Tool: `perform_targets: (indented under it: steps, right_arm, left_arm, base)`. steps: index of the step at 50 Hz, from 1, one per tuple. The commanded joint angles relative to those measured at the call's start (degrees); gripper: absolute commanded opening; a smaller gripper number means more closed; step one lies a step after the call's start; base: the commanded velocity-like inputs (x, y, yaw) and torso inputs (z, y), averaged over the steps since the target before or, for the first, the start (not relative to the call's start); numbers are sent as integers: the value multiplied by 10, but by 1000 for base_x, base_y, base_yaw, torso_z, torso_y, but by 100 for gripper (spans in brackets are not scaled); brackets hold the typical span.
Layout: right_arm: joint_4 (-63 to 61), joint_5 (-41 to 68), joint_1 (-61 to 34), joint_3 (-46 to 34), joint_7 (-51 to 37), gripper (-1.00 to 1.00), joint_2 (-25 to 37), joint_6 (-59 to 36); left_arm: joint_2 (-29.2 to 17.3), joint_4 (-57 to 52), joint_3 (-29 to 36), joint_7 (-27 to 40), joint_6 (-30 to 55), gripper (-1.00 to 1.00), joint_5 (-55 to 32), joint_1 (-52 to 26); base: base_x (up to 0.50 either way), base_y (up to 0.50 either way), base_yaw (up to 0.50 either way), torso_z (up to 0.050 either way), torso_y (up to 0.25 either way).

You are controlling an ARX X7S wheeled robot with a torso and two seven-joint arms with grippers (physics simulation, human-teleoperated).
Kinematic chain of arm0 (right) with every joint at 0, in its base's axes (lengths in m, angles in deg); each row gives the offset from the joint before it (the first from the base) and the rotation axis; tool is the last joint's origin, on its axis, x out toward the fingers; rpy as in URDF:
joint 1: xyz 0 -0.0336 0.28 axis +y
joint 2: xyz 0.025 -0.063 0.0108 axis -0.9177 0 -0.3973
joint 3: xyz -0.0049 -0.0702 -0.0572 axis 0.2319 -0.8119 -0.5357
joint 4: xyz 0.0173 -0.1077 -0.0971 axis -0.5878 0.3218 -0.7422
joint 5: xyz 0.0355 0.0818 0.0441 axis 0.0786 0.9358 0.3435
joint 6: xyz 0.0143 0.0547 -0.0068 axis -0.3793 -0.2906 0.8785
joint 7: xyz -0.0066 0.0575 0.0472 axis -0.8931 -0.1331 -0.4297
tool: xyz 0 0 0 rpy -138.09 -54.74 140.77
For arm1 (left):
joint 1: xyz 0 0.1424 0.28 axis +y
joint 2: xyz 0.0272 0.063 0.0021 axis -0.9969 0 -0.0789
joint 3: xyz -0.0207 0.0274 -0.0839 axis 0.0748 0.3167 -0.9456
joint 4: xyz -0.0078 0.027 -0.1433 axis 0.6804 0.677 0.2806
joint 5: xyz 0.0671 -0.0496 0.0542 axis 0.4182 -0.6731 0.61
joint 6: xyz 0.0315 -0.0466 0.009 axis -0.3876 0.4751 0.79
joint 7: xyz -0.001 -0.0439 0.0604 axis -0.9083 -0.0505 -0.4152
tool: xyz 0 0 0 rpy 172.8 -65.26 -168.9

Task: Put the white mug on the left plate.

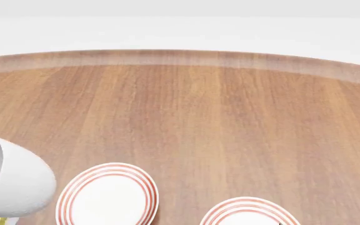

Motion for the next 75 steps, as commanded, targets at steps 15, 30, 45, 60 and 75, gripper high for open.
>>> perform_targets:
  steps: [15,30,45,60,75]
  right_arm:
    - [4,3,0,-2,-4,100,4,5]
    - [1,6,1,-2,-7,100,8,5]
    - [6,7,1,-4,-9,100,9,10]
    - [6,6,-1,-8,-11,100,10,9]
    - [4,9,1,-8,-14,100,13,11]
  left_arm:
    - [-25,86,69,34,79,-100,19,-126]
    - [-30,129,93,41,83,-100,26,-157]
    - [-21,240,114,61,57,-100,49,-213]
    - [-13,374,135,149,-16,-100,131,-264]
    - [-14,482,166,218,-79,-100,198,-304]
  base:
    - [0,0,0,0,0]
    - [0,0,0,0,0]
    - [0,0,0,0,1]
    - [0,0,0,0,0]
    - [0,0,0,0,1]
